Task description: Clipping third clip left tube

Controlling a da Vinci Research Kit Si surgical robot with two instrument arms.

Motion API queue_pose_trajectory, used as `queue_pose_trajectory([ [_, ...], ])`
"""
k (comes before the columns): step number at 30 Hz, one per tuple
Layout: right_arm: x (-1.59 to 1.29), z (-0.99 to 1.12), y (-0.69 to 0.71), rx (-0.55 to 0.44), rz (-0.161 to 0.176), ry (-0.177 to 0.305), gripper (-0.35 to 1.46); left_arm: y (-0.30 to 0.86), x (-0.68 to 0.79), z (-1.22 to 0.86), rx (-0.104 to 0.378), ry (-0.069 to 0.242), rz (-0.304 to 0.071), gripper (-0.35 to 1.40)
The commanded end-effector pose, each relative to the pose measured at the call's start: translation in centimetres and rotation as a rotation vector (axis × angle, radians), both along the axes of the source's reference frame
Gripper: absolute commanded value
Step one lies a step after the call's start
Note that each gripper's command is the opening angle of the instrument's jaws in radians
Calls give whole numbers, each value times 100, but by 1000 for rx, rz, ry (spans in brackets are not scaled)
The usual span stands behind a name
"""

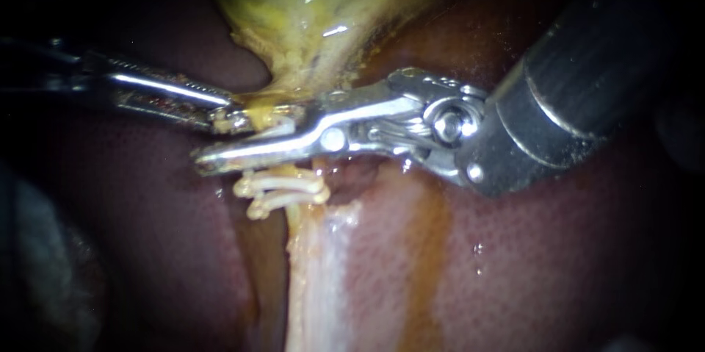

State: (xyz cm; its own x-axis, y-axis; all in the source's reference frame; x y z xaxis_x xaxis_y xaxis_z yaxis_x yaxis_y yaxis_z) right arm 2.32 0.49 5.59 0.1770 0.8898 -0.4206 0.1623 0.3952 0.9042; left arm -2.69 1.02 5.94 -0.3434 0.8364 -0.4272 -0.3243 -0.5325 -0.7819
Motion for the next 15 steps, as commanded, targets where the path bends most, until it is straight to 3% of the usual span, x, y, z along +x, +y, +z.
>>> queue_pose_trajectory([
  [1,-1,1,0,14,-1,-4,40,0,0,0,0,0,0,-35],
  [8,-8,3,1,48,-6,-11,19,0,0,1,-1,0,-1,-35],
  [15,-13,5,3,105,1,-27,-15,0,-1,1,-1,0,-1,-35],
])
